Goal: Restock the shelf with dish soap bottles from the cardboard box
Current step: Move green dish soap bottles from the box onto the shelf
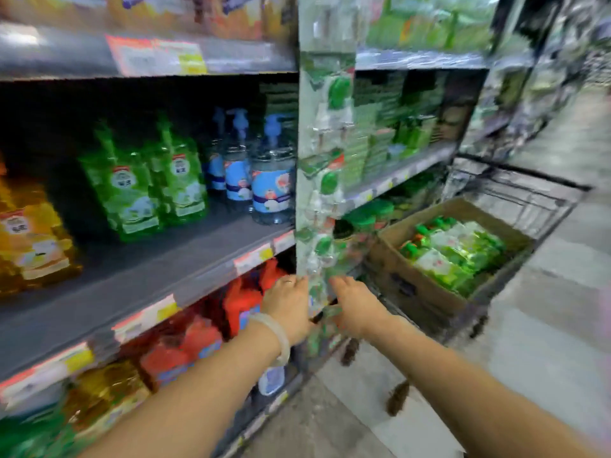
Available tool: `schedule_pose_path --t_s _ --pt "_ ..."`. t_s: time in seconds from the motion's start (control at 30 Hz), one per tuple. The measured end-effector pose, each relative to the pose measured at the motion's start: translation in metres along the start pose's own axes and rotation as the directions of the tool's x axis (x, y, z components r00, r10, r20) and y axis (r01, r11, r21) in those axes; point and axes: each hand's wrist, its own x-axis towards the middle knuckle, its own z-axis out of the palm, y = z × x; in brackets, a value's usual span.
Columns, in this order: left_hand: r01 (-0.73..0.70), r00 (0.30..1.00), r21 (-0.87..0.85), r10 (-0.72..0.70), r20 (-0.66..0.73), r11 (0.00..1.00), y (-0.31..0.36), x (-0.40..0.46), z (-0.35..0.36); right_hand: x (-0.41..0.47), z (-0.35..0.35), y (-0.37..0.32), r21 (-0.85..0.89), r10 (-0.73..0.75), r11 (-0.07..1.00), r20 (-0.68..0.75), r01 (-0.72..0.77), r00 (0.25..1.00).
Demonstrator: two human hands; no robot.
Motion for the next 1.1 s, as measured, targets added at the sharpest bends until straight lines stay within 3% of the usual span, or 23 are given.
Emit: schedule_pose_path --t_s 0.23,0.5,0.7,0.9,1.1 --pt "-0.244 0.957 0.035 0.235 0.169 0.969 0.171 0.064 0.052 -0.084 -0.027 0.174 0.026 0.382 0.924 -0.026 -0.382 0.924" --pt "-0.309 0.898 -0.031 0.302 0.321 0.951 0.272 0.152 0.104 -0.101 -0.030 0.300 0.106 0.571 0.818 -0.029 -0.566 0.820" --pt "-0.207 0.907 -0.126 0.238 0.347 0.970 0.315 0.269 0.142 -0.033 -0.051 0.401 0.139 0.589 0.800 0.011 -0.584 0.808" --pt "0.040 0.898 -0.323 0.108 0.427 0.946 0.337 0.372 0.168 0.053 -0.065 0.488 0.202 0.575 0.787 0.103 -0.583 0.812" --pt "0.298 0.829 -0.423 -0.012 0.559 0.855 0.336 0.420 0.204 0.113 -0.043 0.542 0.208 0.531 0.785 0.258 -0.584 0.807"
